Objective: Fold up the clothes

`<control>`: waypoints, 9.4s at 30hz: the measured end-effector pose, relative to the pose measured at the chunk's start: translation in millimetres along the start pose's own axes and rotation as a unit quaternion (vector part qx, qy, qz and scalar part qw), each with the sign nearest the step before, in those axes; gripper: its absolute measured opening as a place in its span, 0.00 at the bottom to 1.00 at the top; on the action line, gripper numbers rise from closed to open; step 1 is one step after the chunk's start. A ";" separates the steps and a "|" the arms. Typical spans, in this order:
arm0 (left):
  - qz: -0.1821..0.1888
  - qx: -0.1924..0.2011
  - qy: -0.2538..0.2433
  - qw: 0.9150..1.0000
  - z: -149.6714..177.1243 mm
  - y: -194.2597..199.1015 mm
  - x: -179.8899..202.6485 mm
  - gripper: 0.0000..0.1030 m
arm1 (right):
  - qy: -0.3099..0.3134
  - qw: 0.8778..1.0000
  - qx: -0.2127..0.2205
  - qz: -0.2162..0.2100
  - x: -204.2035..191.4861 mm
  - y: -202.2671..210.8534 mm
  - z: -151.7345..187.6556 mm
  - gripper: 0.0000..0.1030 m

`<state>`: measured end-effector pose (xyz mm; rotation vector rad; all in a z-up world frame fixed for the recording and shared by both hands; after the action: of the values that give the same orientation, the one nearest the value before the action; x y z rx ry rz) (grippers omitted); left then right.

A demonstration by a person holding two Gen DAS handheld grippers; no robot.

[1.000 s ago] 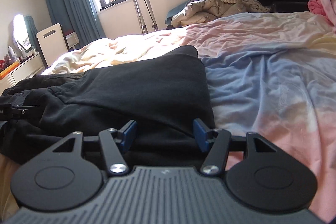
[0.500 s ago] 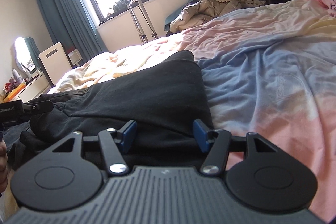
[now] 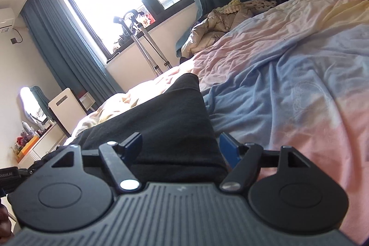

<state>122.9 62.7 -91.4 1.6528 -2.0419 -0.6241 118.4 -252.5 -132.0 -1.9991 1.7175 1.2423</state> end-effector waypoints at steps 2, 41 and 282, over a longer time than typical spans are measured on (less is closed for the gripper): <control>-0.008 -0.018 -0.002 1.000 6.0 -12.6 -0.8 0.12 | -0.030 0.999 -0.021 -0.009 6.8 -7.3 3.1 0.73; -0.038 0.007 -0.045 0.998 6.1 -18.3 12.5 0.24 | -0.197 0.975 -0.094 -0.042 22.1 -54.0 0.0 0.35; 0.040 -0.013 0.443 0.895 61.1 24.4 -59.1 0.81 | 0.159 0.986 -0.057 -0.007 -74.1 0.0 54.7 0.04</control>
<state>78.8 129.6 -129.1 1.4312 -1.3901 0.1473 97.4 -164.9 -113.0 -2.3808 1.7999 1.0841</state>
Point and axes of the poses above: each gripper's, at about its wrist camera, not at the fingertips, and y roughly against the way its jaws point, x to its right, z to its underside, the point moved 6 cm from there along -y, roughly the way its jaws point, and after that the axes turned 10 degrees about -y, right-handed, at the moved point
